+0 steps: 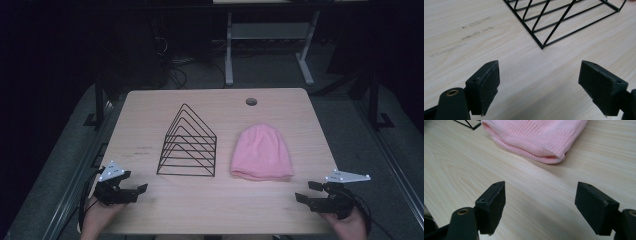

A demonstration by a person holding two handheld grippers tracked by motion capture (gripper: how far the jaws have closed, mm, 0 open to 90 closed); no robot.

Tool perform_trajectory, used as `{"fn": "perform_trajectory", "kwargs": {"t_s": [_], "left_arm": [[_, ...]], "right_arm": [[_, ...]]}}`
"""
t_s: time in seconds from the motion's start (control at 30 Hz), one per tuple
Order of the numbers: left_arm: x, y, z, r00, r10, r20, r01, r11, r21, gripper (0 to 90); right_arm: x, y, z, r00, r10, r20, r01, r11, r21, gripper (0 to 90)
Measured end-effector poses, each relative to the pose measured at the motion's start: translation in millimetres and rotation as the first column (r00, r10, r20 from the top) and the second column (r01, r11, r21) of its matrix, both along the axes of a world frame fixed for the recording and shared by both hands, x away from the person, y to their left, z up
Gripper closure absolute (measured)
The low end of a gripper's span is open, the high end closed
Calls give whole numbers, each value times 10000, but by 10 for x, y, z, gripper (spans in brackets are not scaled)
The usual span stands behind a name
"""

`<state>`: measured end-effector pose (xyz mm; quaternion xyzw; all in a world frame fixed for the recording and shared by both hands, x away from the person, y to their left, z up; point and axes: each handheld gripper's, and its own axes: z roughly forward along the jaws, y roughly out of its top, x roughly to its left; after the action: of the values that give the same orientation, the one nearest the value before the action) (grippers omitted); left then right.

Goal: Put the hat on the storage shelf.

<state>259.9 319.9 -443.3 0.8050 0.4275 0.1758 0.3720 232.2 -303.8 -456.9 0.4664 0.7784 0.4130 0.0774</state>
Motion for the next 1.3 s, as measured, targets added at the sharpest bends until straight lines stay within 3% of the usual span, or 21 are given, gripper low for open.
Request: {"fn": "perform_trajectory", "kwargs": {"t_s": [0.17,0.27,0.47,0.77,1.07,1.3], "left_arm": [[-6,5,-5,10000,-15,-39,16,10000,38,173],[-11,18,-16,10000,-21,-45,21,10000,-14,173],[-5,42,-16,9999,59,-81,-60,9999,-126,173],[6,57,-14,9999,120,-111,-123,9995,-277,173],[5,76,-7,9998,187,-27,-188,9994,-285,173],[0,66,-6,9998,170,-36,-171,9993,-348,172]], "right_arm": [[13,10,5,10000,30,48,-30,10000,4,223],[32,21,19,9998,37,-172,-36,10000,45,208],[127,46,79,9990,353,-270,-351,9994,68,203],[296,42,197,9980,376,-515,-372,9993,89,191],[657,184,379,9932,892,-747,-911,9956,-219,179],[877,257,488,9898,952,-1057,-996,9944,-367,181]]}}
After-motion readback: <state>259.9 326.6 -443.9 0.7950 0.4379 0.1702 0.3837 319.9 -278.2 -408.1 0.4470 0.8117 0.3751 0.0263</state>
